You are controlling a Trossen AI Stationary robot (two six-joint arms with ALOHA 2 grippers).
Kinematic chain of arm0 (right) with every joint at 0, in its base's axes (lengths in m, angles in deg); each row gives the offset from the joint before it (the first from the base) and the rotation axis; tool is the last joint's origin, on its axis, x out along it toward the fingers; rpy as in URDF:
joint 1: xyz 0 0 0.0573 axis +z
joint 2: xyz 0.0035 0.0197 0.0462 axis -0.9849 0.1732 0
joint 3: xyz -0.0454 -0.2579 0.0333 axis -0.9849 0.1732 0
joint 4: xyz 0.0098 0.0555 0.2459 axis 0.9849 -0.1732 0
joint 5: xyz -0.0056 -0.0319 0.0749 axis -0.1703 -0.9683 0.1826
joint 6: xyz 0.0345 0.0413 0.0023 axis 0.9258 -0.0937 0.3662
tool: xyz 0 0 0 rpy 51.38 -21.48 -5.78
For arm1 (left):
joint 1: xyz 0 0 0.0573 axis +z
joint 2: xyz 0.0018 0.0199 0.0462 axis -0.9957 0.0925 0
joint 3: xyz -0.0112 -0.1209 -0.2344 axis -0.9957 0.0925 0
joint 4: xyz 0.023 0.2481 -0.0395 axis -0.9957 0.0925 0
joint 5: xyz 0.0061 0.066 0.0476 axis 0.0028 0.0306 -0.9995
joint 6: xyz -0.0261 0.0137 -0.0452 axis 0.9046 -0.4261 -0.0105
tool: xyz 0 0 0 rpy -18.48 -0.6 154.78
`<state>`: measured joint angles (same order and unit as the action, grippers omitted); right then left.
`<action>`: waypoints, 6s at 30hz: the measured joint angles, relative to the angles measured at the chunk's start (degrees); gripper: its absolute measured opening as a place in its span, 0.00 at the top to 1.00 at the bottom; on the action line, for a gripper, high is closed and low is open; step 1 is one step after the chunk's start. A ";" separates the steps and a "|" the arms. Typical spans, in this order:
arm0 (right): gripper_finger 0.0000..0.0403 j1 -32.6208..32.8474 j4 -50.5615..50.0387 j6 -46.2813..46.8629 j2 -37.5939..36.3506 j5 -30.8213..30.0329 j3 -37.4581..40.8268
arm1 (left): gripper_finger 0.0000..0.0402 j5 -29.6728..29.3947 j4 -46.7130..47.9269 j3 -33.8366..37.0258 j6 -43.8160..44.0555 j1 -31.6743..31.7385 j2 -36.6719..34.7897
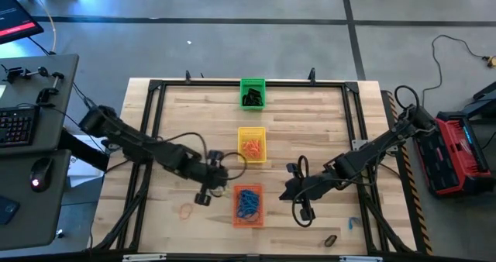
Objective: Sort rubber bands into baskets
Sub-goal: Put the blue rubber band into the orange bin, then put the black rubber band into the green bin
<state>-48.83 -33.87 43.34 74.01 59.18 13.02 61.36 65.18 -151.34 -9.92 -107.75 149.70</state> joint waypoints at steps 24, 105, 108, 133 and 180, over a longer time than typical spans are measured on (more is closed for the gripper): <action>1.00 2.71 -6.97 1.51 -6.67 -5.03 0.00 | 1.00 31.47 -6.58 -15.69 -26.65 8.51 24.31; 0.71 25.75 -20.65 47.12 19.57 16.94 -7.23 | 0.62 1.91 -60.35 30.76 -0.05 4.20 -7.28; 0.60 25.64 -23.20 46.64 21.69 18.07 -9.30 | 0.62 1.89 -60.08 30.76 -0.08 4.20 -7.28; 0.61 28.96 -26.84 32.82 23.80 12.87 -10.23 | 0.62 1.89 -57.08 30.76 0.33 4.20 -7.28; 1.00 -7.60 -38.89 0.13 9.07 -14.72 -15.63 | 1.00 2.08 -82.91 44.39 1.14 7.47 -7.26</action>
<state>-56.43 -72.76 43.47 83.08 44.46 -2.61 63.44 -17.74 -106.95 -8.78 -100.28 142.44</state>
